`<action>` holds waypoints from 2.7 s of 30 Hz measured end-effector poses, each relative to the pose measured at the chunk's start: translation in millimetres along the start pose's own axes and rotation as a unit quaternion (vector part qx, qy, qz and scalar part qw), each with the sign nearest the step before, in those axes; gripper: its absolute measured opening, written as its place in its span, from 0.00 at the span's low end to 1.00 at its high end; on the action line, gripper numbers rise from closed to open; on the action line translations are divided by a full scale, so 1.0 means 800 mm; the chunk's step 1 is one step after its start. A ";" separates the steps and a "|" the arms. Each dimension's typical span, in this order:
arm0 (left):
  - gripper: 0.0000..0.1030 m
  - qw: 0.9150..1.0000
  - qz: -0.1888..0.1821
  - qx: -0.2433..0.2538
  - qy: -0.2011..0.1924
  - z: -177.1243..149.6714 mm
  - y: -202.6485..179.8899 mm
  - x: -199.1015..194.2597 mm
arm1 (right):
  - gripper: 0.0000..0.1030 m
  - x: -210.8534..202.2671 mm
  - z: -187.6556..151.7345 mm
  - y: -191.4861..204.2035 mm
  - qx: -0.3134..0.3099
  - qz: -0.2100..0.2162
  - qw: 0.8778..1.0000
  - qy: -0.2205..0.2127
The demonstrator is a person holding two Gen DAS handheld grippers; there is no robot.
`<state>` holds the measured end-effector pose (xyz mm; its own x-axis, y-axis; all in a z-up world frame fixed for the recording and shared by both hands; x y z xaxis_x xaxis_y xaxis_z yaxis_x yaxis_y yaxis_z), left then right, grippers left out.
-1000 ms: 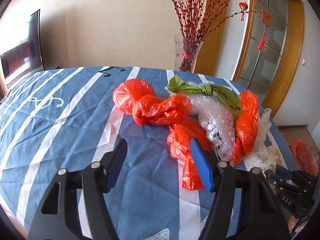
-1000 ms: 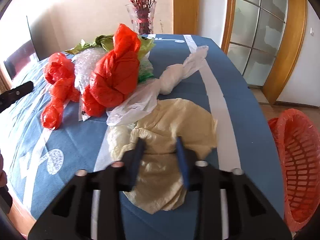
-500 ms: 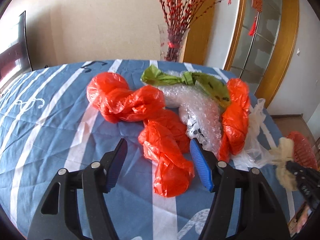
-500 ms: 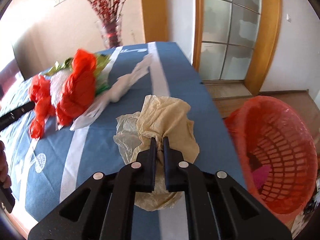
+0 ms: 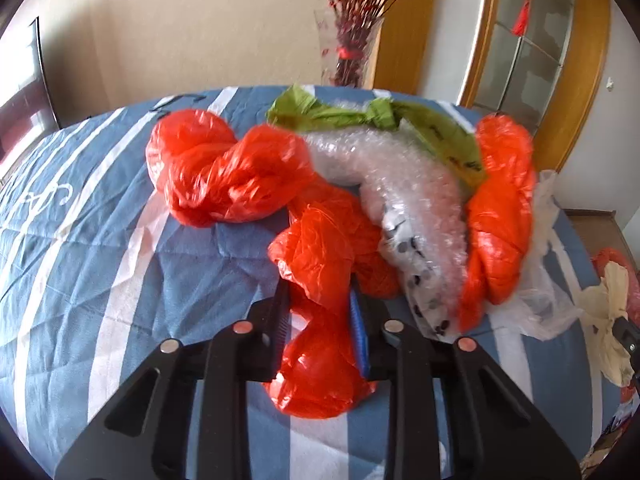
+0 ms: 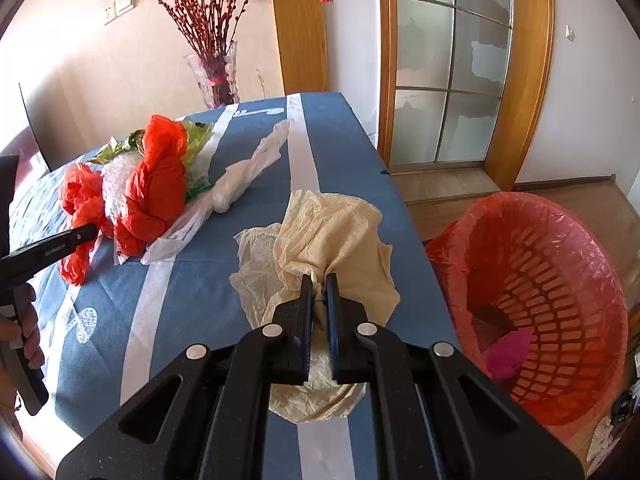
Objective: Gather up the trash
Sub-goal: 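Grasp the beige mesh bag with the right gripper while the left gripper grasps a red bag, then carry both bags to the red basket and release them from both grippers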
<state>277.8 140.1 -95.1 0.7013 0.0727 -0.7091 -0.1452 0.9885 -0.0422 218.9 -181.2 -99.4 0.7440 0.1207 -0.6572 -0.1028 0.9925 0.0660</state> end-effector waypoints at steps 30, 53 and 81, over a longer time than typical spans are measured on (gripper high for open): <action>0.26 0.980 -0.122 0.050 -0.152 0.039 -0.110 -0.174 | 0.07 -0.083 0.034 -0.048 0.027 -0.028 0.995 -0.097; 0.26 0.947 -0.287 0.120 -0.075 -0.019 -0.343 -0.148 | 0.07 -0.116 0.000 -0.217 0.152 -0.121 0.975 -0.105; 0.32 0.928 -0.327 0.180 -0.002 -0.074 -0.479 -0.083 | 0.11 -0.097 -0.023 -0.306 0.234 -0.127 0.959 -0.100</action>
<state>245.8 -251.1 -73.4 0.5595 -0.5584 -0.6125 0.5546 0.8014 -0.2240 174.4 -433.6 -78.2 0.8225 -0.1720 -0.5422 0.3711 0.8846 0.2823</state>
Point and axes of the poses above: each gripper's, at about its wrist camera, not at the fingertips, and x roughly the way its jaws point, y to its left, z to its top, the point moved 6 cm from there along x, roughly the way its jaws point, and after that the axes turned 3 degrees about -y, right-handed, at the moved point
